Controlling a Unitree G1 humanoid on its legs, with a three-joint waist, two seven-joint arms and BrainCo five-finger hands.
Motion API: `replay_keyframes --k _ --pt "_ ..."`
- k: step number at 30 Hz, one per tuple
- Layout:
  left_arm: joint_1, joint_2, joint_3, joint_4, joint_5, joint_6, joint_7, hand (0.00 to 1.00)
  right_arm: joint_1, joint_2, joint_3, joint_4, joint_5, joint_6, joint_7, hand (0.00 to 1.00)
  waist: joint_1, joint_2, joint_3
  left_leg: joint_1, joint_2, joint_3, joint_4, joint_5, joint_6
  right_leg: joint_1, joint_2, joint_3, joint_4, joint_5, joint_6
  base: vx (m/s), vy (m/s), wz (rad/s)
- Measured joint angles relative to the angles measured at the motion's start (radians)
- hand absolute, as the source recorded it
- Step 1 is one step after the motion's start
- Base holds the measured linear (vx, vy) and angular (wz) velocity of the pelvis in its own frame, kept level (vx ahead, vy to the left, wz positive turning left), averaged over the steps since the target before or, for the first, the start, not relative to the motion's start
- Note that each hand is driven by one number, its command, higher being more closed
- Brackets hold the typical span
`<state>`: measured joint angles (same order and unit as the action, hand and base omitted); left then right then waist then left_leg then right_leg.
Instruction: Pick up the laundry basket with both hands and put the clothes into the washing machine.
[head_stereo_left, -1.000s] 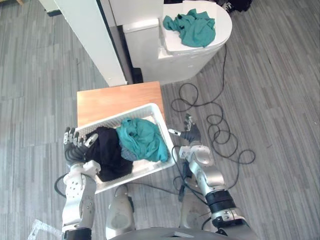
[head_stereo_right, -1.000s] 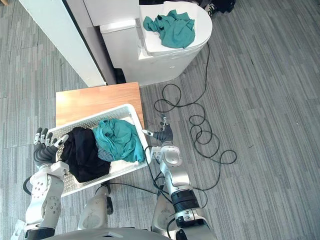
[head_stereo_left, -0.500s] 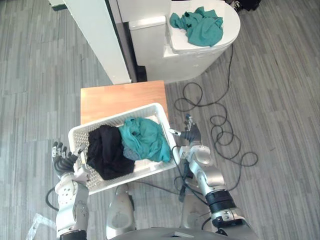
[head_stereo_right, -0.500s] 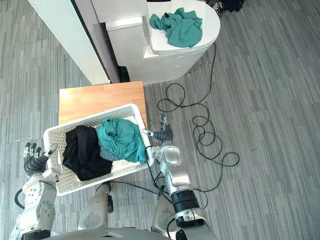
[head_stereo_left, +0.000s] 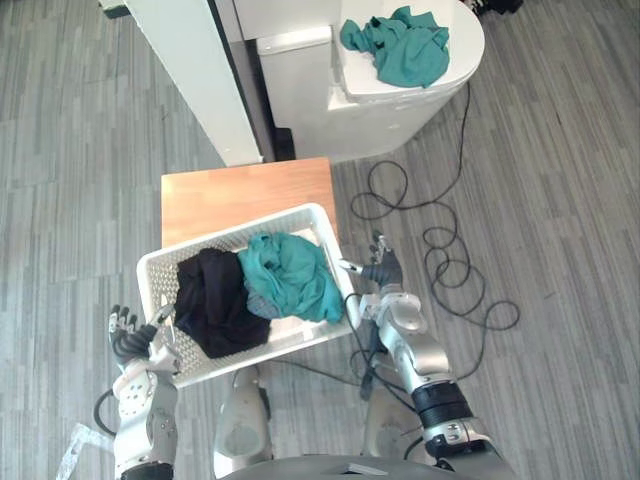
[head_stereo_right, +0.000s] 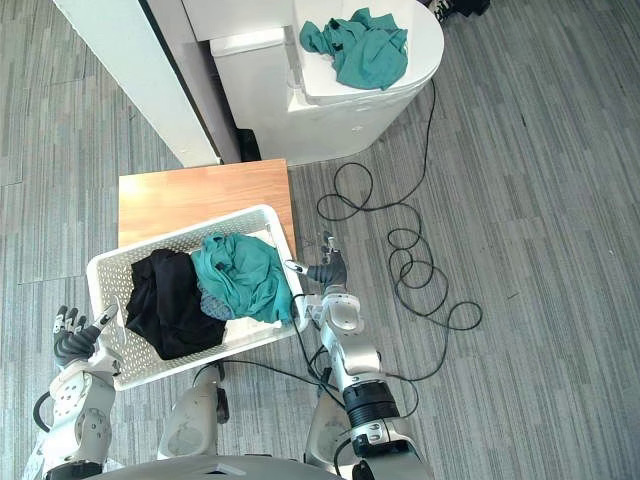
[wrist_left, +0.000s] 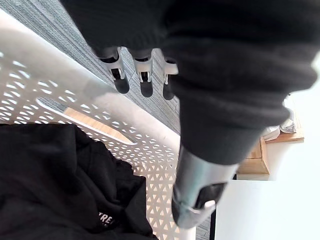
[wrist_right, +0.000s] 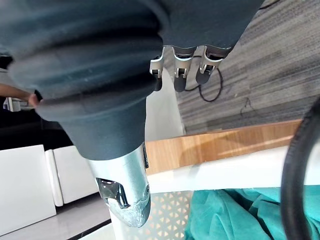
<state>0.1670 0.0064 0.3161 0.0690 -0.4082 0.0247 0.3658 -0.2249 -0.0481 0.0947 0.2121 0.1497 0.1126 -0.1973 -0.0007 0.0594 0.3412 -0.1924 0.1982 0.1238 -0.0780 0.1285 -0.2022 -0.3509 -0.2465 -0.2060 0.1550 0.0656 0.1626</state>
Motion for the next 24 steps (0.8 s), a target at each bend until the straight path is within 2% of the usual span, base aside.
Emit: replay_keyframes --k 15,24 --pt "-0.038 0.017 -0.014 0.081 0.039 0.005 0.006 0.0 0.008 -0.002 0.002 0.006 0.0 0.0 -0.002 0.0 0.0 0.0 0.01 -0.011 0.001 0.011 0.0 -0.001 -0.001 -0.018 0.001 0.009 0.0 0.003 0.0 0.0 -0.002 -0.01" --pt "-0.066 0.06 -0.045 0.121 0.042 0.008 0.02 0.0 0.003 -0.001 0.025 0.005 0.0 0.0 -0.002 0.0 0.002 -0.021 0.033 -0.011 0.002 0.018 0.0 -0.004 -0.001 -0.02 0.006 0.029 -0.006 0.013 0.001 0.0 0.0 -0.01"
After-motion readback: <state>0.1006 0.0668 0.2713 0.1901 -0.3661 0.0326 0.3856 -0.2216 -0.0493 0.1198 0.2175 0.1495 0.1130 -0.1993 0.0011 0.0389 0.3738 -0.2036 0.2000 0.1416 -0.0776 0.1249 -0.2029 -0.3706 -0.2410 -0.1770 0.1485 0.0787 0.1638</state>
